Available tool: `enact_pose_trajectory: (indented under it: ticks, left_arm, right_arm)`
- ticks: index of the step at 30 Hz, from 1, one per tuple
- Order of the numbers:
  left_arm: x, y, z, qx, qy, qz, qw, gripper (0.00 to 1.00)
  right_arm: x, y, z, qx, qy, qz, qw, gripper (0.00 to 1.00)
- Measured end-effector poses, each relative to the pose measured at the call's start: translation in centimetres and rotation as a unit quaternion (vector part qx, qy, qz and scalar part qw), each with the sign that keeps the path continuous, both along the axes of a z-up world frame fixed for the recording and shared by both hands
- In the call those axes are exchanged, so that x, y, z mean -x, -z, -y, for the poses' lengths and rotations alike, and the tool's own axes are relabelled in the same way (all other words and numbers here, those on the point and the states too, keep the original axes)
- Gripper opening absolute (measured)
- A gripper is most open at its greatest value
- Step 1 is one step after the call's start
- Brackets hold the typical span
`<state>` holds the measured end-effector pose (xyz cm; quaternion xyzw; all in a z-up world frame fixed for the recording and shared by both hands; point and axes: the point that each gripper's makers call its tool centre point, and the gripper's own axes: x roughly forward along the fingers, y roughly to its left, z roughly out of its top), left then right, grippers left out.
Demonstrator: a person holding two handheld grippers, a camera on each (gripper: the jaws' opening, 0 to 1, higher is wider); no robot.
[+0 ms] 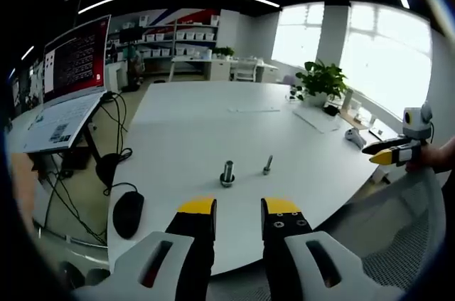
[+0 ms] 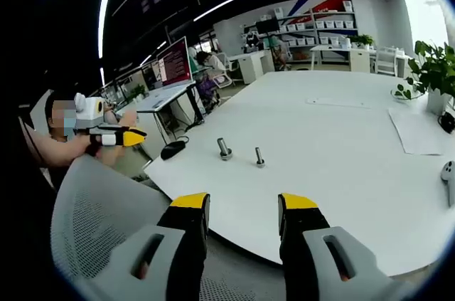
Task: Place the washer onto the threaded stud by aligning its center hole with the stud, sliding it down to the base, and recovering from edge contact or off-axis alignment until the washer reaches the visible bottom stop.
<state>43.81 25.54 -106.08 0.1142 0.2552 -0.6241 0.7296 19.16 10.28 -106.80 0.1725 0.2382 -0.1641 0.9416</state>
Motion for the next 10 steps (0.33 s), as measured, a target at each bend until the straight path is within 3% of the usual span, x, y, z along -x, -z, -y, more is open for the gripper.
enact_pose_trajectory:
  ticks: [6, 10]
  left_arm:
    - [0.1, -0.2, 0.1, 0.004, -0.001, 0.002, 1.0, 0.23]
    - [0.4, 0.2, 0.1, -0.007, 0.01, 0.007, 0.9999, 0.24]
  right_arm:
    - [-0.2, 0.4, -0.9, -0.024, -0.021, 0.004, 0.9995, 0.41]
    - [-0.6, 0.1, -1.1, -0.015, -0.04, -0.004, 0.9991, 0.4]
